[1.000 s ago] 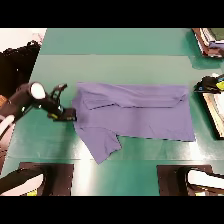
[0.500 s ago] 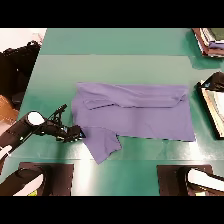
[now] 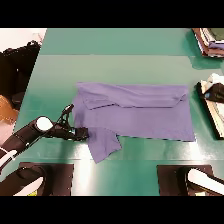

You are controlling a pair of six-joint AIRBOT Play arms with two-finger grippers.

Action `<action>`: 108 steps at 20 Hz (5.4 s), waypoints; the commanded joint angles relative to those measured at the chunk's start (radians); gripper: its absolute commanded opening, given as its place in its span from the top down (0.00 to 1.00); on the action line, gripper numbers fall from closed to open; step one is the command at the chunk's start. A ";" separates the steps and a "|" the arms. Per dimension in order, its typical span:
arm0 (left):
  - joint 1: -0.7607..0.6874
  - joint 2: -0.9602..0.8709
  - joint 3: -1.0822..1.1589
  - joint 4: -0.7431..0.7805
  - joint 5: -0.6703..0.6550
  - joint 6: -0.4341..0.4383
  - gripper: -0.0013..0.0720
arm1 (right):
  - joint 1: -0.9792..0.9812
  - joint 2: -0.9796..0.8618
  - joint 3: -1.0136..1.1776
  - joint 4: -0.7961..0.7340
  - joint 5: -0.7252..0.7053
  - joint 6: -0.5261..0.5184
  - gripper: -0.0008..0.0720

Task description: Fold the shirts.

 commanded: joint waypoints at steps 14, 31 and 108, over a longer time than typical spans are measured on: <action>-0.013 0.001 0.120 0.002 -0.041 0.057 0.95 | -0.237 0.003 -0.568 -0.051 -0.182 0.009 0.46; -0.013 0.390 0.127 0.207 -0.518 -0.254 0.95 | -0.156 0.416 -0.499 -0.261 0.021 -0.004 0.97; -0.360 -0.861 1.080 0.138 -0.056 -0.121 0.95 | 0.468 -0.131 0.407 0.237 0.069 -0.048 0.97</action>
